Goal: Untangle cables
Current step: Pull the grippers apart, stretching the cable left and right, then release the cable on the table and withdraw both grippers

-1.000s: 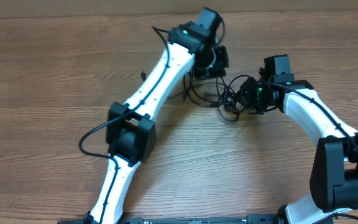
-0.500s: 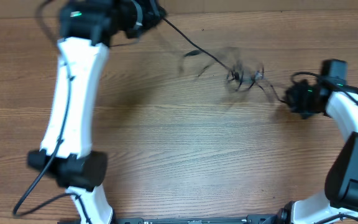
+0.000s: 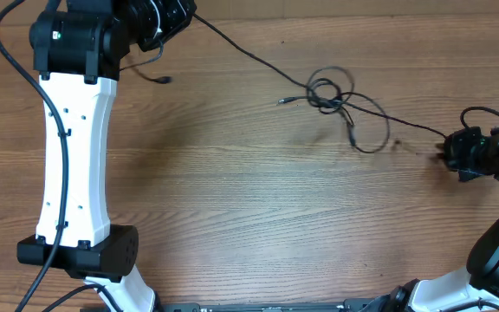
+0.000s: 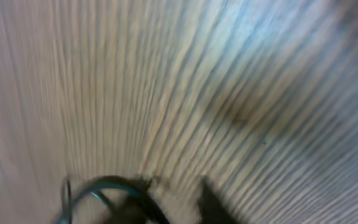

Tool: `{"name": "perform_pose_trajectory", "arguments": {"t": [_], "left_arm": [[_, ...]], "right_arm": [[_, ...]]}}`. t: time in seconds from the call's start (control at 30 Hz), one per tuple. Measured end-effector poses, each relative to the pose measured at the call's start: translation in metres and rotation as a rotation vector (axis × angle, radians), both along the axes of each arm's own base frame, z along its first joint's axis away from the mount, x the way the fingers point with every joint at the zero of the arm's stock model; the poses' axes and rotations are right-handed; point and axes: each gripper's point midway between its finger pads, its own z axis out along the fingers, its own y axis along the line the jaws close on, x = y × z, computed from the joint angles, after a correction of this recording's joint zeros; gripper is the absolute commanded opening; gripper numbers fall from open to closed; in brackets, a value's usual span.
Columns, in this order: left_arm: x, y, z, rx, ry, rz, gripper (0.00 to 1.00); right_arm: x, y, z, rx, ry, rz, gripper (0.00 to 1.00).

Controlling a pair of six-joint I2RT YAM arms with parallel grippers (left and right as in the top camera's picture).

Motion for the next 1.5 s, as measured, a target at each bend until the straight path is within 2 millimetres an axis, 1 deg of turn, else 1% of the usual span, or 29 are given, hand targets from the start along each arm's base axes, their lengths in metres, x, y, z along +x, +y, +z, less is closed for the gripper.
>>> {"name": "perform_pose_trajectory", "arguments": {"t": [0.03, 0.07, 0.13, 0.23, 0.3, 0.37, 0.47, 0.53, 0.67, 0.73, 0.83, 0.87, 0.93, 0.97, 1.0, 1.07, 1.13, 1.23, 1.3, 1.33, 1.37, 1.4, 1.5], "left_arm": [[0.000, -0.001, 0.000, 0.001, 0.001, 0.000, 0.04], [-0.001, -0.003, -0.001, 0.002, 0.003, -0.006, 0.04], [-0.005, -0.009, -0.003, 0.005, 0.016, -0.017, 0.04], [-0.014, -0.019, -0.012, 0.026, 0.056, -0.032, 0.04], [-0.023, -0.028, -0.020, 0.054, 0.092, -0.041, 0.04], [-0.030, -0.033, -0.030, 0.089, 0.126, -0.039, 0.04], [-0.039, -0.034, -0.048, 0.165, 0.192, -0.017, 0.04], [-0.044, -0.031, -0.060, 0.215, 0.233, 0.002, 0.04], [-0.052, -0.013, -0.087, 0.332, 0.332, 0.062, 0.04], [-0.057, -0.003, -0.102, 0.392, 0.393, 0.083, 0.04], [-0.062, 0.003, -0.123, 0.454, 0.474, 0.091, 0.04], [-0.063, 0.005, -0.130, 0.472, 0.501, 0.090, 0.09], [-0.065, 0.007, -0.146, 0.507, 0.558, 0.085, 0.46], [-0.065, 0.008, -0.154, 0.520, 0.584, 0.084, 0.57], [-0.064, 0.008, -0.162, 0.534, 0.610, 0.082, 0.71], [-0.062, 0.008, -0.176, 0.550, 0.645, 0.077, 0.86], [-0.060, 0.007, -0.186, 0.556, 0.670, 0.077, 0.88], [-0.056, 0.005, -0.195, 0.563, 0.684, 0.069, 0.87], [-0.051, 0.002, -0.195, 0.548, 0.667, 0.060, 0.81], [-0.048, -0.001, -0.195, 0.539, 0.652, 0.047, 0.76], [-0.043, -0.006, -0.194, 0.529, 0.623, 0.012, 0.73], [-0.039, -0.009, -0.193, 0.524, 0.602, -0.015, 0.74], [-0.030, -0.024, -0.189, 0.547, 0.496, -0.204, 0.84]], "right_arm": [[0.001, 0.004, 0.001, 0.014, -0.013, 0.023, 0.52], [0.002, 0.008, 0.003, 0.030, -0.029, 0.047, 0.56], [0.005, 0.017, 0.008, 0.060, -0.067, 0.096, 0.59], [0.007, 0.029, 0.013, 0.107, -0.107, 0.151, 0.62], [0.005, 0.035, 0.017, 0.127, -0.120, 0.179, 0.62], [0.003, 0.038, 0.022, 0.131, -0.132, 0.198, 0.63], [0.001, 0.041, 0.040, 0.107, -0.175, 0.227, 0.62], [0.001, 0.043, 0.056, 0.079, -0.216, 0.245, 0.63], [0.002, 0.052, 0.087, 0.020, -0.293, 0.290, 0.64], [0.003, 0.064, 0.098, 0.002, -0.322, 0.330, 0.64], [0.006, 0.085, 0.106, -0.006, -0.345, 0.395, 0.64], [0.006, 0.091, 0.108, -0.004, -0.350, 0.413, 0.64], [0.006, 0.106, 0.108, 0.006, -0.349, 0.454, 0.64], [0.005, 0.112, 0.108, 0.013, -0.342, 0.470, 0.64], [0.004, 0.122, 0.106, 0.021, -0.332, 0.495, 0.65], [0.003, 0.131, 0.105, 0.018, -0.322, 0.522, 0.68], [0.003, 0.138, 0.102, 0.003, -0.308, 0.545, 0.70], [0.002, 0.146, 0.098, -0.021, -0.287, 0.571, 0.76], [0.002, 0.150, 0.096, -0.036, -0.277, 0.584, 0.80], [0.002, 0.151, 0.096, -0.043, -0.273, 0.588, 0.81], [0.002, 0.152, 0.095, -0.048, -0.270, 0.591, 0.83], [0.002, 0.152, 0.094, -0.051, -0.266, 0.588, 0.84], [0.002, 0.150, 0.094, -0.061, -0.262, 0.587, 0.85]]}}
